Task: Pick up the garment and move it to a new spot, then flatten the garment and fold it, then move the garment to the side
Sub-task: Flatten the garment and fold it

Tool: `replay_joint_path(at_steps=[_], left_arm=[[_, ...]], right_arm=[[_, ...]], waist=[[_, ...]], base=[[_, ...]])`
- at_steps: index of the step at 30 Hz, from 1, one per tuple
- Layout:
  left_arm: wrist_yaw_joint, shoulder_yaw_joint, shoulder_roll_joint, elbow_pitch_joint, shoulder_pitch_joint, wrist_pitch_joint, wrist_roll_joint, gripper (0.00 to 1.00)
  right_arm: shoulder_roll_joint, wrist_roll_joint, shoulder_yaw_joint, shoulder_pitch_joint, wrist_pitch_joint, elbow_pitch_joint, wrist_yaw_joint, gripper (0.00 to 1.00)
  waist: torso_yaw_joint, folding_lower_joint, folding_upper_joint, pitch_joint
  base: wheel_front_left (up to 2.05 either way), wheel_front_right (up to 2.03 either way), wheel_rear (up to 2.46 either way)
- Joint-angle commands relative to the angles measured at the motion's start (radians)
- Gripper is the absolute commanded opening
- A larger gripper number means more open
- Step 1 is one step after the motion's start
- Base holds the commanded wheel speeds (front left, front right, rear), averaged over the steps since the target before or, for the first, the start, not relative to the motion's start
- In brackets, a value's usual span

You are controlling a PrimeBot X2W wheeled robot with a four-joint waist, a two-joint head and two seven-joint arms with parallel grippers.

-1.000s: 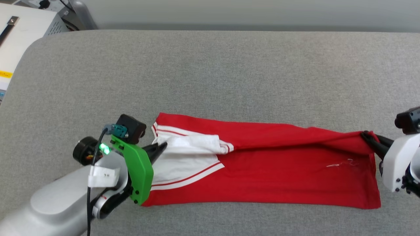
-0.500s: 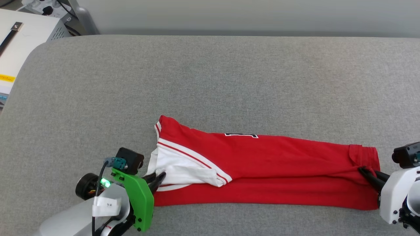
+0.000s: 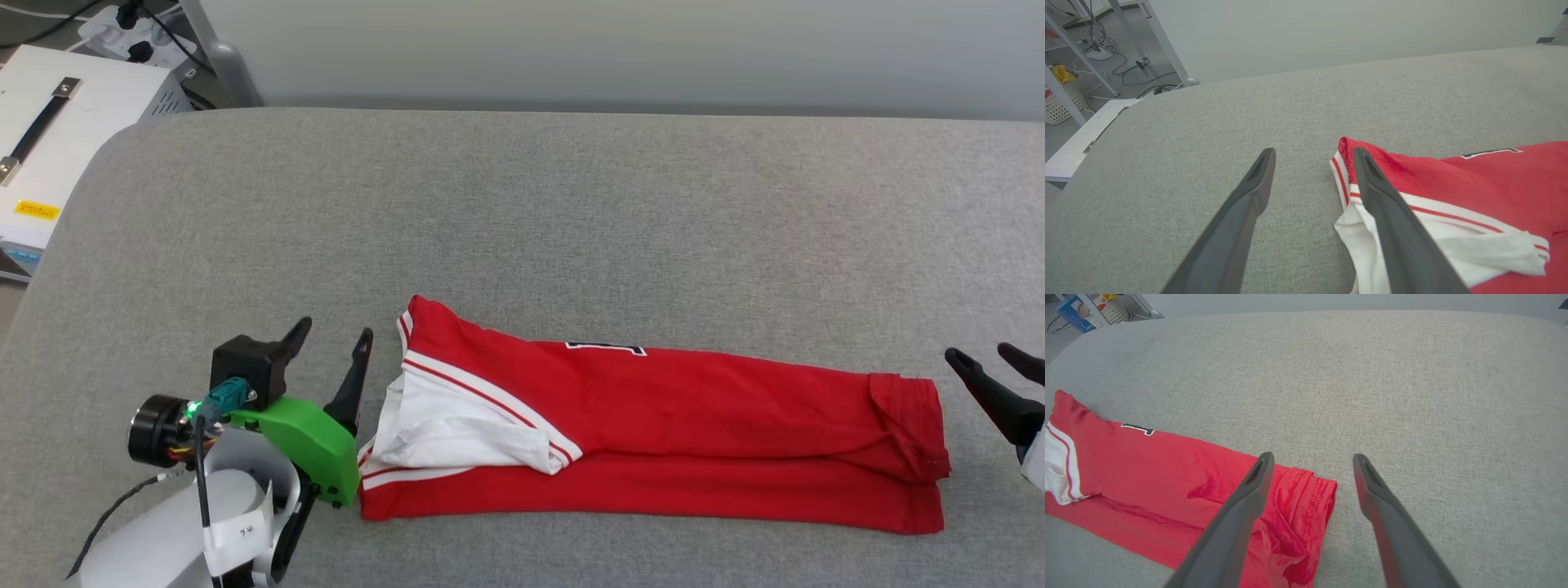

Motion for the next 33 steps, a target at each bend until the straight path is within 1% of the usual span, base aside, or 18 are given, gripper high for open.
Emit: replay_joint_path(at_steps=[1, 2, 5, 9, 11, 15, 19, 22, 25, 28, 30, 31, 32, 33], left_arm=[[0.024, 0.045, -0.013, -0.017, 0.034, -0.005, 0.05, 1.0], [0.039, 0.083, -0.021, -0.029, 0.055, -0.005, 0.087, 1.0], [0.068, 0.176, -0.049, -0.056, 0.116, -0.005, 0.175, 1.0], [0.085, 0.302, -0.102, -0.077, 0.2, -0.006, 0.29, 1.0], [0.084, 0.354, -0.129, -0.082, 0.235, -0.006, 0.34, 1.0], [0.062, 0.435, -0.182, -0.08, 0.294, -0.006, 0.412, 1.0], [0.053, 0.511, -0.233, -0.079, 0.333, -0.006, 0.492, 1.0], [0.04, 0.563, -0.272, -0.085, 0.358, -0.006, 0.543, 1.0], [0.016, 0.607, -0.311, -0.09, 0.383, -0.006, 0.595, 1.0], [-0.006, 0.641, -0.348, -0.095, 0.404, -0.006, 0.643, 1.0], [-0.022, 0.663, -0.37, -0.097, 0.418, -0.006, 0.675, 1.0], [-0.031, 0.674, -0.381, -0.098, 0.426, -0.006, 0.692, 1.0], [-0.038, 0.683, -0.39, -0.097, 0.432, -0.006, 0.703, 1.0], [-0.047, 0.692, -0.399, -0.096, 0.44, -0.006, 0.718, 1.0]], right_arm=[[0.003, 0.035, -0.019, 0.028, 0.034, 0.003, -0.001, 1.0], [0.007, 0.064, -0.039, 0.037, 0.066, 0.01, -0.001, 1.0], [0.01, 0.12, -0.067, 0.055, 0.16, 0.03, -0.001, 1.0], [0.03, 0.15, -0.085, 0.059, 0.246, 0.068, -0.001, 1.0], [0.047, 0.15, -0.084, 0.055, 0.272, 0.092, -0.001, 1.0], [0.084, 0.131, -0.067, 0.036, 0.305, 0.149, -0.001, 1.0], [0.124, 0.122, -0.047, 0.016, 0.326, 0.199, -0.001, 1.0], [0.155, 0.125, -0.026, 0.003, 0.335, 0.212, -0.001, 1.0], [0.181, 0.13, 0.002, -0.006, 0.335, 0.214, -0.001, 1.0], [0.194, 0.129, 0.025, -0.01, 0.327, 0.218, -0.001, 1.0], [0.191, 0.121, 0.04, -0.013, 0.315, 0.222, -0.001, 1.0], [0.186, 0.114, 0.045, -0.015, 0.306, 0.227, -0.001, 0.32], [0.181, 0.107, 0.049, -0.017, 0.297, 0.232, -0.001, 0.06], [0.175, 0.103, 0.051, -0.019, 0.287, 0.238, -0.001, 0.0]], waist=[[0.009, 0.0001, 0.0, 0.0], [0.012, 0.0001, 0.0, 0.002], [0.021, 0.0001, 0.0, 0.01], [0.034, 0.0001, 0.0, 0.025], [0.041, 0.0001, 0.0, 0.032], [0.055, 0.0001, 0.0, 0.048], [0.071, 0.0001, 0.0, 0.061], [0.079, 0.0001, 0.0, 0.065], [0.085, 0.0001, 0.0, 0.065], [0.087, 0.0001, 0.0, 0.06], [0.088, 0.0001, 0.0, 0.056], [0.087, 0.0001, 0.0, 0.053], [0.086, 0.0001, 0.0, 0.049], [0.085, 0.0001, 0.0, 0.046]], base=[[0.0, 0.0, 0.0], [0.0, 0.0, 0.0], [0.0, 0.0, 0.0], [0.0, 0.0, 0.0], [0.0, 0.0, 0.0], [0.0, 0.0, 0.0], [0.0, 0.0, 0.0], [0.0, 0.0, 0.0], [0.0, 0.0, 0.0], [0.0, 0.0, 0.0], [0.0, 0.0, 0.0], [0.0, 0.0, 0.0], [0.0, 0.0, 0.0], [0.0, 0.0, 0.0]])
